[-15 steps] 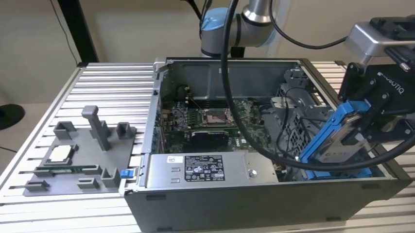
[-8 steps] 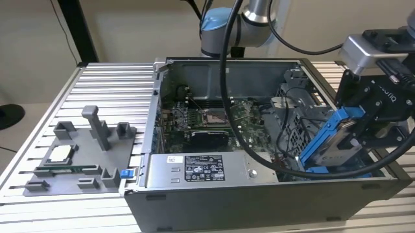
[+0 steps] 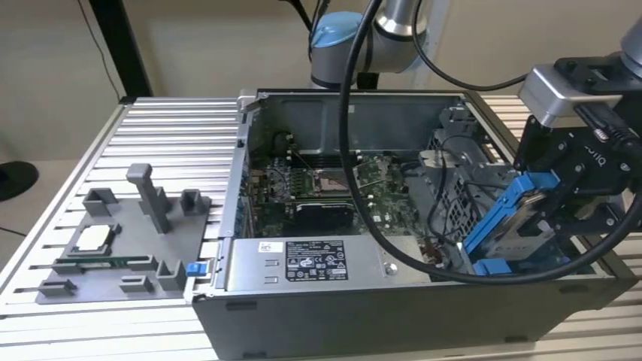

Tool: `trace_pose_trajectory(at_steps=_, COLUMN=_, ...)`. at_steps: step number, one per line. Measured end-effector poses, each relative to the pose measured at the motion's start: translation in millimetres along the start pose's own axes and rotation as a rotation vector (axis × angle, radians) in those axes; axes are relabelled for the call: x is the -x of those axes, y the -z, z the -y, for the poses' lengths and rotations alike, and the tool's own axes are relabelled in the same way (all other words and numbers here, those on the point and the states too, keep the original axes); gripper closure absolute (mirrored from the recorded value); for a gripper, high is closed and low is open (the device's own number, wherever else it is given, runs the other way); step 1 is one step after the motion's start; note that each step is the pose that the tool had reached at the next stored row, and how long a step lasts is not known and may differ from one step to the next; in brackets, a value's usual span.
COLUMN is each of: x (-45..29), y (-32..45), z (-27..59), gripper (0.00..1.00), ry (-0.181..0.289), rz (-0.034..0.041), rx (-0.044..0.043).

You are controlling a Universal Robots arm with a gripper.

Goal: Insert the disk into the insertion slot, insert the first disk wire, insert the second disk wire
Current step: 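Insert the disk into the insertion slot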

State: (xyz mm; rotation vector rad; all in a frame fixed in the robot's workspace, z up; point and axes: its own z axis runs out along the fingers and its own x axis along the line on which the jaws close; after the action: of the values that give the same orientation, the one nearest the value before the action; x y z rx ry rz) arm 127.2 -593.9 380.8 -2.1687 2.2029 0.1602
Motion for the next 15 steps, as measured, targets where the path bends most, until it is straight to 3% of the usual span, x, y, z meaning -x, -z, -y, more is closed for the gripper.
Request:
trace_pose_trajectory(at_steps=3, x=0.0, y=0.0, z=0.1, gripper=1.0, ry=0.0, rz=0.0009, rx=-0.0002)
trace_pose_trajectory(at_steps=4, x=0.0, y=0.0, z=0.0, gripper=0.0, ry=0.0, rz=0.0012, rx=0.0)
trace_pose_trajectory(at_steps=8, x=0.3, y=3.7, z=-0.1, gripper=0.0, ry=0.0, rz=0.0021, rx=0.0)
trace_pose_trajectory(at_steps=13, x=2.7, y=26.0, z=-1.1, gripper=0.0, ry=0.0, rz=0.002, rx=0.0001)
trace_pose_trajectory(at_steps=15, x=4.2, y=28.5, z=-1.2, gripper=0.0, ry=0.0, rz=0.0023, rx=-0.0001)
